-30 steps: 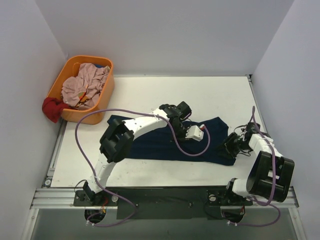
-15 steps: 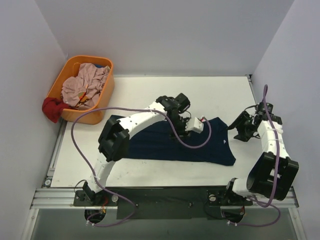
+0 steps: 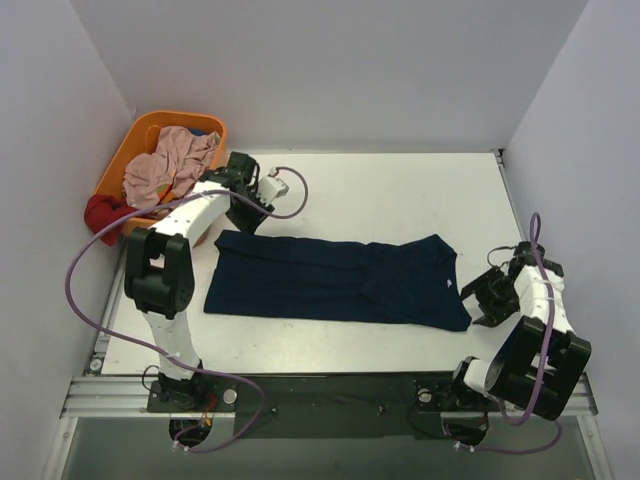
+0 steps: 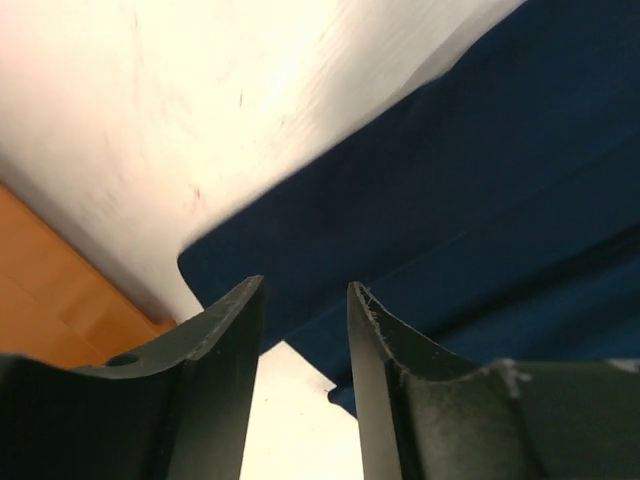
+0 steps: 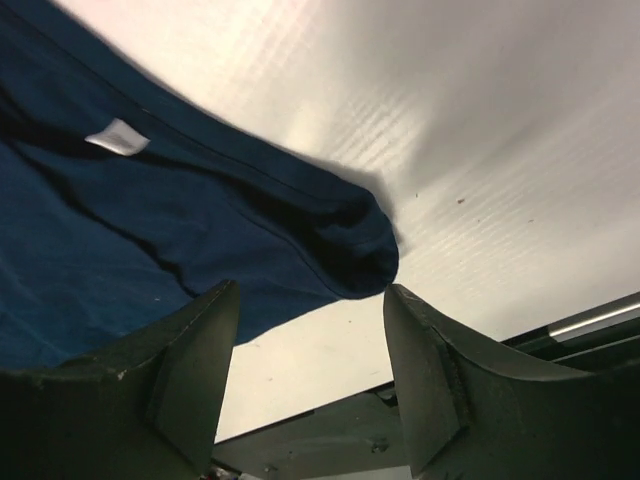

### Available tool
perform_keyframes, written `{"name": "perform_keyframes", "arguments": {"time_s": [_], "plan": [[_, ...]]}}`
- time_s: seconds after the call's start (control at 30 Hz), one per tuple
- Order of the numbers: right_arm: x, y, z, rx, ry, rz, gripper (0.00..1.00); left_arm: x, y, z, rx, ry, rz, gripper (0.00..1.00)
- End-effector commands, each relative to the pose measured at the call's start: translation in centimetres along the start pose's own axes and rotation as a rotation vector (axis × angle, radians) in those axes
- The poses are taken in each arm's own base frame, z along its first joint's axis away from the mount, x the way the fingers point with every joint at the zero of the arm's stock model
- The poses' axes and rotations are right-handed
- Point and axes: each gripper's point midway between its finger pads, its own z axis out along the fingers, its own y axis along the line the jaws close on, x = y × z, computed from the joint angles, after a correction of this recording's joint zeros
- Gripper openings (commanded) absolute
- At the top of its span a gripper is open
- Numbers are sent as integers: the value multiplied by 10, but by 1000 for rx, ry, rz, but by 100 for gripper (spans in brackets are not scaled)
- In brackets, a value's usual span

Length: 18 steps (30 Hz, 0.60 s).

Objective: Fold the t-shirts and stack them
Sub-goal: Fold the other side of the tshirt into a rectangle, then rotate the tshirt 90 degrees

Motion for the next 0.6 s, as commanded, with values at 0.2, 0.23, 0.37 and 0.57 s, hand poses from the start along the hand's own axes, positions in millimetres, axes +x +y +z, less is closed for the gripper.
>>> {"name": "perform_keyframes", "arguments": {"time_s": [0.2,0.23,0.37,0.57], "plan": [[30,-13,40,42,125,106,21,47,39,42,-238,49,51,43],[27,-13,41,41,118,102,17,59,34,48,-226,77,60,37],[13,-11,43,35,99,104,3,99,10,57,-140,157,89,28],[-29,6,51,28,80,95,0,115,-21,34,-3,206,86,29]]}}
